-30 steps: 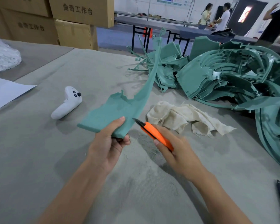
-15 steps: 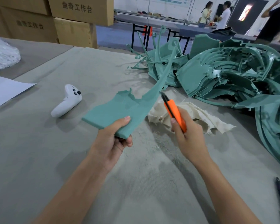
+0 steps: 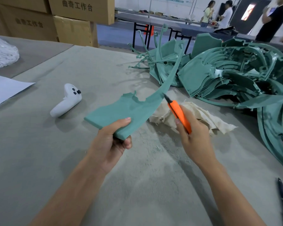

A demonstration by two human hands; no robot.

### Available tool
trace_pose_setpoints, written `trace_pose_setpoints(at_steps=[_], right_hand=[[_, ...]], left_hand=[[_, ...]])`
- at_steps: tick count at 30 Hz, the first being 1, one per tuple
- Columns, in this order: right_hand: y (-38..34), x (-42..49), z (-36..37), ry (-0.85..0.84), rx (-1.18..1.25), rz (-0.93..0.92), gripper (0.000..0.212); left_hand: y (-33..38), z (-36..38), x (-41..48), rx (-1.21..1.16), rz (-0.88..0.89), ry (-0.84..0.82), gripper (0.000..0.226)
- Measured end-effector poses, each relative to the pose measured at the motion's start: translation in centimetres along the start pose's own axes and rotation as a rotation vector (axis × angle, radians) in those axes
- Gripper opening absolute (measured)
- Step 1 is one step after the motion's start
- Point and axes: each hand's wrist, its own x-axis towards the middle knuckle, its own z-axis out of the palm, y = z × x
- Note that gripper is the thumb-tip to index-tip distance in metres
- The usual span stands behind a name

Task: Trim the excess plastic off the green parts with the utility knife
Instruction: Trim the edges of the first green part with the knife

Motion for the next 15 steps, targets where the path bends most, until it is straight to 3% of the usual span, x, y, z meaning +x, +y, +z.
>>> trace_pose_setpoints(at_steps=[6, 12, 15], right_hand=[[-0.3, -0.5, 0.5, -0.137, 0.055, -0.104, 0.041], [1.0, 1.1, -1.1, 0.084, -0.008, 0.015, 0.042], [1.1, 0.9, -1.2, 0.062, -0.021, 0.028, 0.042]], left_hand=[[0.3, -0.5, 0.4, -0.050, -0.051, 0.049, 0.023], [0.4, -0.8, 0.4, 0.039, -0.097, 0.004, 0.023], [0.4, -0.8, 0.4, 0.024, -0.101, 0.012, 0.023]])
